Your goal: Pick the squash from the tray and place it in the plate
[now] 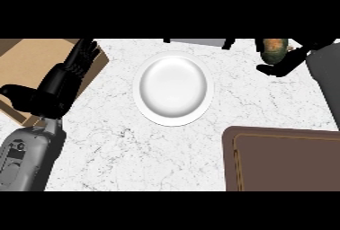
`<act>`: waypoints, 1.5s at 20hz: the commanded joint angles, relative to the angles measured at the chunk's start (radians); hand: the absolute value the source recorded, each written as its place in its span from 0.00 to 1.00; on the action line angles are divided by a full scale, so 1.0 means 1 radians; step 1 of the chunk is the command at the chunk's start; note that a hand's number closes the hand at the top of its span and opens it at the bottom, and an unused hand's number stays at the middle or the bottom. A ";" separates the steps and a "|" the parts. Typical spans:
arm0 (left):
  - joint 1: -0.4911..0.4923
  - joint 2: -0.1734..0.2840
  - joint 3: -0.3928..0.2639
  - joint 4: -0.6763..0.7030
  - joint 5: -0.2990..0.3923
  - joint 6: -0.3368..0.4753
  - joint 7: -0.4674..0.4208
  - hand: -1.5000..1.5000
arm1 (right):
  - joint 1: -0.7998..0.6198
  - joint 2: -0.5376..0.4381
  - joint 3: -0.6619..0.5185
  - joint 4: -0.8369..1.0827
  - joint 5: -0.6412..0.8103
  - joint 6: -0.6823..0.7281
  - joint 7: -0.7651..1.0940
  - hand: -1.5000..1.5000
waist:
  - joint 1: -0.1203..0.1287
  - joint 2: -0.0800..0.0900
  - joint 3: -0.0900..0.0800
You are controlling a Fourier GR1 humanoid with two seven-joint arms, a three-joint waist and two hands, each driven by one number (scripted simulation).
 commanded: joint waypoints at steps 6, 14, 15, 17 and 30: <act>0.060 0.023 0.028 0.007 0.012 -0.023 -0.016 0.50 | -0.157 0.140 0.069 0.142 -0.032 0.118 -0.126 1.00 | -0.041 -0.020 -0.003; 0.033 0.017 0.042 0.003 -0.009 0.011 0.015 0.50 | -0.221 0.297 0.119 0.269 -0.036 0.114 -0.102 1.00 | -0.078 -0.024 -0.003; 0.091 -0.003 0.033 0.005 -0.014 0.012 -0.042 0.50 | -0.290 0.335 0.120 0.278 -0.039 0.141 -0.019 1.00 | -0.071 -0.027 -0.004; 0.088 -0.008 0.021 -0.039 -0.019 0.023 0.000 0.50 | -0.273 0.423 0.128 0.312 -0.025 0.038 0.012 1.00 | -0.069 -0.027 -0.004; 0.062 0.018 0.061 0.004 0.007 -0.039 -0.020 0.50 | -0.238 0.508 0.255 0.389 -0.044 -0.117 0.104 1.00 | -0.044 -0.023 -0.005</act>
